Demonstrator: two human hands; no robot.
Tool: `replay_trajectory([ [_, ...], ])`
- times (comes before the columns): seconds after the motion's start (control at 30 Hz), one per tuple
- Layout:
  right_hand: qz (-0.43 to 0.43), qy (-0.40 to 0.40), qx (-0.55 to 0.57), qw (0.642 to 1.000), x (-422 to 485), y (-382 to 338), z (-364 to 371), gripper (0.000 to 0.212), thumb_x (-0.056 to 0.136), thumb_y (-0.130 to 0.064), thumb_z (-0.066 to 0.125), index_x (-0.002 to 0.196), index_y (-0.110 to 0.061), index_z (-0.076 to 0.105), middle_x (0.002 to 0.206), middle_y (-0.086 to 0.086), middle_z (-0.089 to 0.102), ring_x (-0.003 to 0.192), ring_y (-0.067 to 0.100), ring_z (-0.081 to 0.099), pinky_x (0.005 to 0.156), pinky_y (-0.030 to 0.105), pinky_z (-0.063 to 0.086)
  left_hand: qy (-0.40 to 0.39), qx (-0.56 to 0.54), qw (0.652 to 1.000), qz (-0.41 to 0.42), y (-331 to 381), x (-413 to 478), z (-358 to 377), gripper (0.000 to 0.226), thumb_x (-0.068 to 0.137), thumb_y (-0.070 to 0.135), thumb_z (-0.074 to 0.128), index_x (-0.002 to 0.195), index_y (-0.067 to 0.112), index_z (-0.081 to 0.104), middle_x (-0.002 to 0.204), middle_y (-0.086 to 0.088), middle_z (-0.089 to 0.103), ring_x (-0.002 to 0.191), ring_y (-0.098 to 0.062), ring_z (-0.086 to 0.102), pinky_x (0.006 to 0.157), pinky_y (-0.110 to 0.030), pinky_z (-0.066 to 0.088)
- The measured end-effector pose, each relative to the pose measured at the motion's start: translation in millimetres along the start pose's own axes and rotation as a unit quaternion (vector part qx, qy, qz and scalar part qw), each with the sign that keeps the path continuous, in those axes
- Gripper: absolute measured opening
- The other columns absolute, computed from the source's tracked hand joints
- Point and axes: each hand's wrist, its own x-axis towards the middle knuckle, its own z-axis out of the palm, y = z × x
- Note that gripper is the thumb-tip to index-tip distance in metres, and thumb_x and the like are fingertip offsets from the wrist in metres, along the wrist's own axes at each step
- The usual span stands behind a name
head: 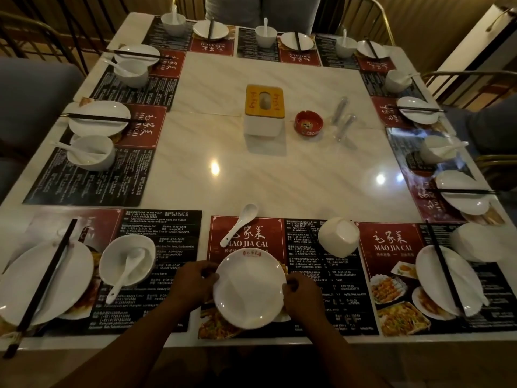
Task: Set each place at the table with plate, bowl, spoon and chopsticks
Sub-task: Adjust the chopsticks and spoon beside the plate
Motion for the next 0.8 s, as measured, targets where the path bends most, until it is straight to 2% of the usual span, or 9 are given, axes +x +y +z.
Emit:
replay_trajectory([
  [0.1,0.003,0.005,-0.006,1.0,0.4,-0.4,0.6,0.018,0.092,-0.018,0.064,0.109,-0.024,0.069,0.099,-0.006,0.07,0.093,0.013,0.065,0.086,0.037,0.058,0.0,-0.006,1.0,0.007,-0.5,2.8,0.2,0.025,0.09,0.015,0.07,0.115,0.021,0.071,0.102,0.009,0.067,0.092,-0.006,0.06,0.065,-0.015,0.047],
  [0.27,-0.004,0.013,-0.005,1.0,0.7,-0.5,2.2,0.019,0.094,-0.017,0.063,0.11,-0.024,0.069,0.095,-0.009,0.067,0.092,0.011,0.064,0.083,0.03,0.055,-0.006,-0.009,1.0,0.0,-2.7,5.6,-0.6,0.025,0.09,0.017,0.07,0.115,0.022,0.071,0.108,0.006,0.069,0.098,-0.01,0.061,0.078,-0.024,0.052],
  [0.4,-0.006,0.014,-0.019,1.0,0.5,-1.8,1.7,0.016,0.094,-0.018,0.062,0.106,-0.022,0.07,0.094,-0.008,0.067,0.088,0.01,0.064,0.077,0.026,0.054,-0.004,-0.003,1.0,0.014,-4.1,6.4,0.3,0.023,0.09,0.019,0.071,0.113,0.023,0.071,0.107,0.006,0.07,0.086,-0.002,0.062,0.059,-0.012,0.045],
  [0.5,-0.01,0.021,-0.032,0.999,-1.4,-4.9,-7.3,0.008,0.095,-0.021,0.061,0.099,-0.023,0.068,0.09,-0.008,0.066,0.084,0.009,0.063,0.074,0.025,0.054,-0.005,0.024,0.999,0.02,-1.5,6.7,1.8,0.023,0.09,0.022,0.072,0.112,0.023,0.07,0.106,0.006,0.07,0.082,0.0,0.06,0.055,-0.01,0.041],
  [0.57,-0.024,0.065,-0.077,0.995,-0.3,-1.0,-22.3,0.006,0.094,-0.022,0.06,0.09,-0.024,0.065,0.086,-0.008,0.064,0.079,0.007,0.06,0.071,0.026,0.054,0.009,0.046,0.999,0.027,3.1,6.0,1.6,0.021,0.09,0.023,0.071,0.111,0.022,0.069,0.105,0.005,0.069,0.08,0.0,0.058,0.057,-0.01,0.039],
  [0.67,-0.029,0.139,-0.174,0.974,4.3,20.9,-51.3,0.007,0.094,-0.025,0.059,0.087,-0.025,0.059,0.088,-0.008,0.058,0.08,0.01,0.057,0.068,0.026,0.048,0.075,0.073,0.992,0.076,11.5,5.5,1.4,0.016,0.089,0.02,0.071,0.105,0.021,0.07,0.098,0.005,0.068,0.084,-0.008,0.063,0.067,-0.016,0.045],
  [0.73,-0.039,0.152,-0.239,0.958,6.6,38.4,-67.2,0.005,0.092,-0.027,0.059,0.088,-0.023,0.059,0.091,-0.005,0.059,0.083,0.014,0.06,0.068,0.029,0.049,0.101,0.076,0.985,0.117,23.6,3.8,6.8,0.017,0.088,0.017,0.071,0.104,0.021,0.069,0.096,0.007,0.066,0.084,-0.008,0.061,0.071,-0.019,0.045],
  [0.8,-0.055,0.135,-0.307,0.94,8.0,52.3,-73.9,0.008,0.09,-0.026,0.062,0.093,-0.019,0.062,0.096,-0.001,0.062,0.086,0.018,0.061,0.07,0.03,0.05,0.093,0.068,0.984,0.135,39.2,-0.1,17.5,0.021,0.088,0.019,0.071,0.109,0.023,0.067,0.095,0.01,0.062,0.084,-0.005,0.06,0.074,-0.021,0.047],
])
